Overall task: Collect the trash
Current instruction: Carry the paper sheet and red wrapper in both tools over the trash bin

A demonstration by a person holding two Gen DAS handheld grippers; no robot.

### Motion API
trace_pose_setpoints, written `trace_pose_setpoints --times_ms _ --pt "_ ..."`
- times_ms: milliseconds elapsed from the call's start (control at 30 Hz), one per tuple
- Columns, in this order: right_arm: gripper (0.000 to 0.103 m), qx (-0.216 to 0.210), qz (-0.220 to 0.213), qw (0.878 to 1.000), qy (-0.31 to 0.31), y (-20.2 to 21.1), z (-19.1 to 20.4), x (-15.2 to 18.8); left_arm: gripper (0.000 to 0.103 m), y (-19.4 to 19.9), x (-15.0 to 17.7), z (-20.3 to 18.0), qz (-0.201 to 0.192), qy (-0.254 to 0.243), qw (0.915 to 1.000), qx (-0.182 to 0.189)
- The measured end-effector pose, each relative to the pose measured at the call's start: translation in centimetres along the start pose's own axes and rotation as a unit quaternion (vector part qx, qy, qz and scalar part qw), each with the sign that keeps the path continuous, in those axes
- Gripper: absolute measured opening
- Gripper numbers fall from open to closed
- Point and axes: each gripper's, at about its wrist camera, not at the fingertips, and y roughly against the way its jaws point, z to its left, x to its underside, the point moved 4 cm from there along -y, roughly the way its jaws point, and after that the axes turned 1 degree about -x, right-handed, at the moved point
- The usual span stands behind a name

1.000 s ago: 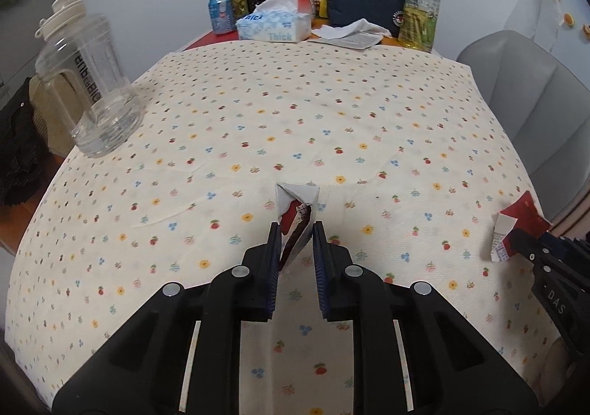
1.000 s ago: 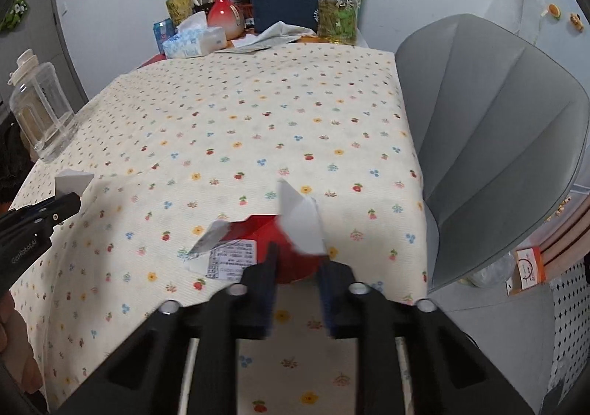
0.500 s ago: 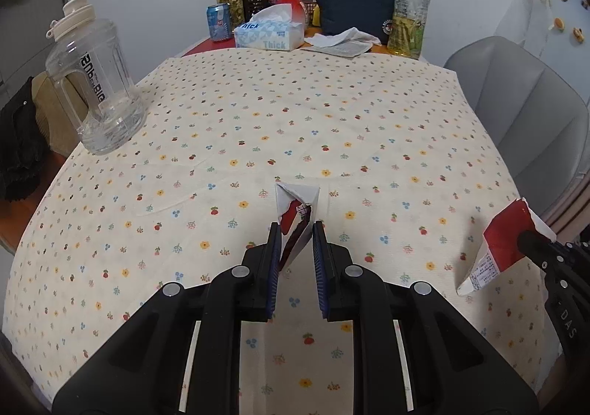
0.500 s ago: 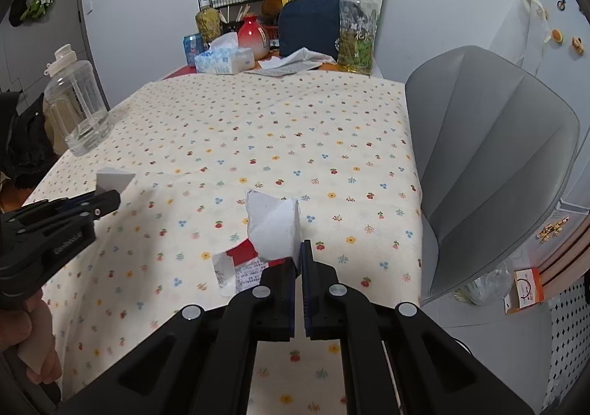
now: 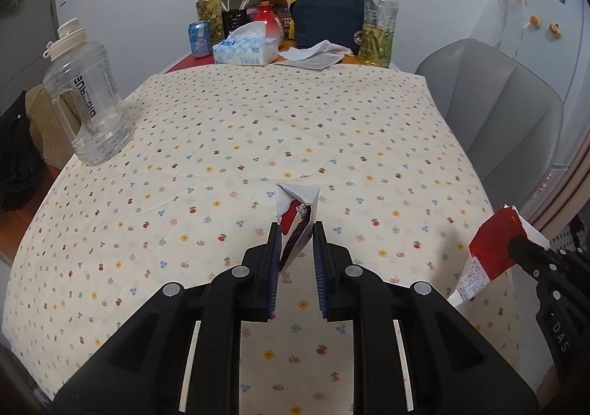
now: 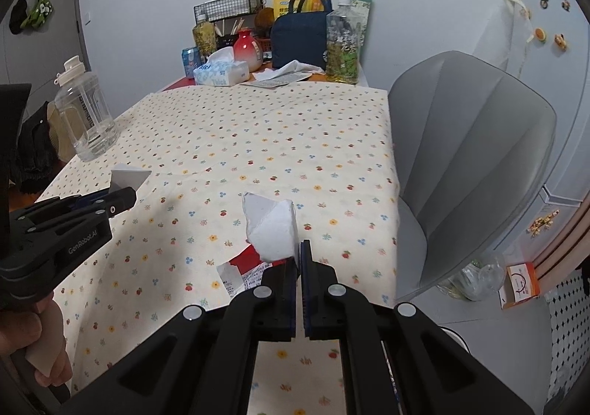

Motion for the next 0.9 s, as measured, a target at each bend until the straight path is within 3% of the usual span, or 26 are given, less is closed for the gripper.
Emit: trace_pose_setpoints --times_ms 333,900 --pt "0.003 0.018 -0.01 1.0 -0.019 2.2 -2.3 0.9 0.017 0.9 0.0 -3.0 -0.007 -0.019 0.9996 0.022" --pt "0.003 0.1 -0.016 0.99 -0.101 5.8 -11.5 4.0 0.017 0.6 0.3 -14.4 0.002 -0.101 0.9899 0.099"
